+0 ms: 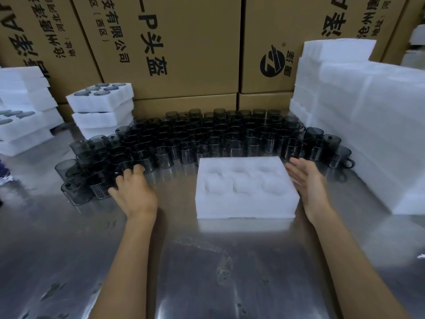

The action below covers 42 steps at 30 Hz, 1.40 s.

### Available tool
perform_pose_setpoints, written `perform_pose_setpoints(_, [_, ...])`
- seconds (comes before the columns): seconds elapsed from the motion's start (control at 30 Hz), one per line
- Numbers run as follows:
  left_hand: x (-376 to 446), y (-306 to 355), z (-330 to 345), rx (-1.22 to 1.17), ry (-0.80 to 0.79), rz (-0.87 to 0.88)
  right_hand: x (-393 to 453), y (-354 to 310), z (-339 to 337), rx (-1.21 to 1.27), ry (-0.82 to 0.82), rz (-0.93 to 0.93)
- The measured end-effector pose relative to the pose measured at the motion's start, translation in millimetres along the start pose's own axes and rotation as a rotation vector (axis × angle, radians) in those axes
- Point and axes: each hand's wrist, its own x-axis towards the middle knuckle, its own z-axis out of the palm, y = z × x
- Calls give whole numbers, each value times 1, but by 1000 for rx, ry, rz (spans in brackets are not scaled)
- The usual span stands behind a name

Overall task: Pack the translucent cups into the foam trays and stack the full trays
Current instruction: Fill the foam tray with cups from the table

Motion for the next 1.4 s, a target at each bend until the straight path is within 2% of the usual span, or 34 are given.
perform_pose_setpoints(0.1, [-4,14,-10,-228,39,122,-5,-10,2,-209,149,-211])
perform_pose_setpoints(0.2, [-12,36,-26,-629,-16,200,-18,-21,14,-297,156,-449])
perform_pose_setpoints(0.27, [-16,54,-38,-829,-92,239,-27,-29,28,-301,49,-557])
perform_pose_setpoints(0.33, [-17,72,-45,-929,-200,319,-36,-38,47,-388,-193,-589])
perform_pose_setpoints(0.4, [-18,89,-49,-955,-287,417,-43,-42,70,-524,-472,-496])
perform_pose_setpoints(0.47, [-17,101,-48,-961,-319,460,-45,-39,91,-617,-611,-404])
perform_pose_setpoints(0.6, [-11,94,-44,-993,-405,478,-36,-31,113,-605,-519,-379])
perform_pose_setpoints(0.73, [-2,75,-42,-1004,-465,544,-34,-22,114,-634,-620,-371])
perform_pose_setpoints(0.83, [5,66,-42,-1140,-466,457,-37,-23,107,-599,-622,-365])
perform_pose_setpoints(0.9, [8,63,-40,-1124,-461,409,-39,-24,98,-612,-648,-380])
perform_pose_setpoints(1.07, [4,63,-31,-1033,-734,296,-44,-22,91,-739,-711,-455])
perform_pose_setpoints(1.3, [4,58,-33,-1021,-824,304,-43,-18,91,-806,-753,-509])
perform_pose_setpoints(1.4, [6,56,-35,-1040,-860,258,-42,-18,90,-802,-775,-500])
